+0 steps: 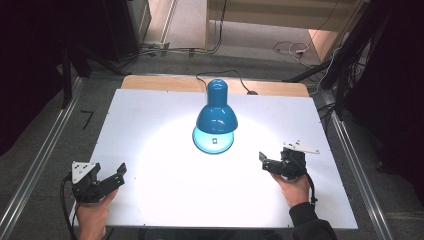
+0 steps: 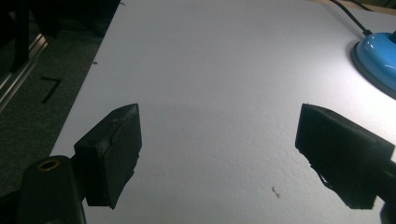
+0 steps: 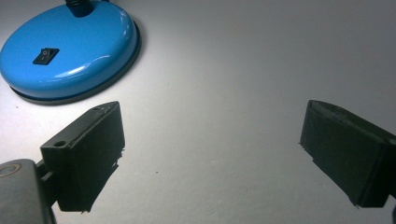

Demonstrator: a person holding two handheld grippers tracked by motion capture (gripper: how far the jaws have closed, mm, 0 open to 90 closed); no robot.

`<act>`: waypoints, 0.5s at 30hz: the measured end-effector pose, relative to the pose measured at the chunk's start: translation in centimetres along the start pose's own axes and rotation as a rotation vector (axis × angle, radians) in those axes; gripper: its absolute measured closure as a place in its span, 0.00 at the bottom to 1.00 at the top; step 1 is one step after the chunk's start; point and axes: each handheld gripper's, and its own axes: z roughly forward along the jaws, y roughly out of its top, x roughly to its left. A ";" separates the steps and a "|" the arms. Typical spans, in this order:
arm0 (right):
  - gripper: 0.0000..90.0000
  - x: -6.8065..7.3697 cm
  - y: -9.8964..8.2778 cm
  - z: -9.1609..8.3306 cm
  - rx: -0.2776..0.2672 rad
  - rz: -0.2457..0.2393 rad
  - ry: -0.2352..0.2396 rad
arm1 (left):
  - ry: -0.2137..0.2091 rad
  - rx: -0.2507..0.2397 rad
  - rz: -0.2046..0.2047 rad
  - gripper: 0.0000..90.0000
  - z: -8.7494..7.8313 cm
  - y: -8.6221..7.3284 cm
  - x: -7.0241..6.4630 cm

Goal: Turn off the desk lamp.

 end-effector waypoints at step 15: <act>0.06 1.0 0.3 1.0 -0.002 -0.010 0.015 | -0.003 0.001 -0.003 0.17 0.0 0.0 0.0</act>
